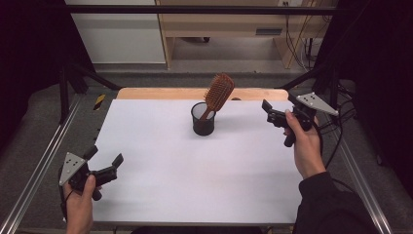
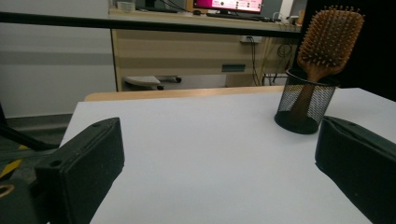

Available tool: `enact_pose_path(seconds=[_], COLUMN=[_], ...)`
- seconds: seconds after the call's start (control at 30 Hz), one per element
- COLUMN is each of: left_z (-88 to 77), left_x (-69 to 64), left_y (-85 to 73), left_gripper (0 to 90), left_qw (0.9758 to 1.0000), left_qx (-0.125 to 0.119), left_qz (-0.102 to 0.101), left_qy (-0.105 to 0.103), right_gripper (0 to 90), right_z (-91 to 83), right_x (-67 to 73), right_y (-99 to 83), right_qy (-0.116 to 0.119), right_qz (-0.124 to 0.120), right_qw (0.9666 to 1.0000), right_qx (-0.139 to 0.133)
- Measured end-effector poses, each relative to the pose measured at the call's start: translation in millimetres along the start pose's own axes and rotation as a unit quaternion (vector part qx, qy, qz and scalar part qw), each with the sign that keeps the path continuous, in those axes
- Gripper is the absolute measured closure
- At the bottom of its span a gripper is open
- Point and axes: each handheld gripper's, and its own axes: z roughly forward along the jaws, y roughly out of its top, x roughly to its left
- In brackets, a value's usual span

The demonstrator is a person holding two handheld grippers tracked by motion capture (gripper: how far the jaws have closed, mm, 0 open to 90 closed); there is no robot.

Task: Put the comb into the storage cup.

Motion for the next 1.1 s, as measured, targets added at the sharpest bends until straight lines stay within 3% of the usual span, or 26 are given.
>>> enact_pose_path(seconds=[0.17,0.53,0.77,1.1], left_z=[-6.0,-15.5,-14.0,-15.5], left_x=[-3.6,4.1,2.7,2.6], left_y=[-0.4,-2.4,-2.1,-2.9], left_gripper=[1.5,1.7,1.8,1.7], left_qw=[0.9999,1.0,0.9999,0.9999], left_qx=[0.002,-0.006,-0.005,-0.006], left_qz=[0.008,-0.006,-0.001,-0.004], left_qy=[-0.007,-0.004,-0.01,-0.014], right_gripper=[1.5,1.5,1.8,2.2], right_z=[-7.5,-32.0,-48.8,-66.4], right_x=[-7.3,-16.6,-22.9,-35.5], right_y=[-5.7,-15.7,-22.2,-33.3], right_qy=[0.021,0.022,0.024,0.02], right_qz=[-0.004,-0.008,-0.018,-0.001], right_qw=[0.9998,0.9997,0.9995,0.9997], right_qx=[-0.002,-0.007,-0.008,-0.011])
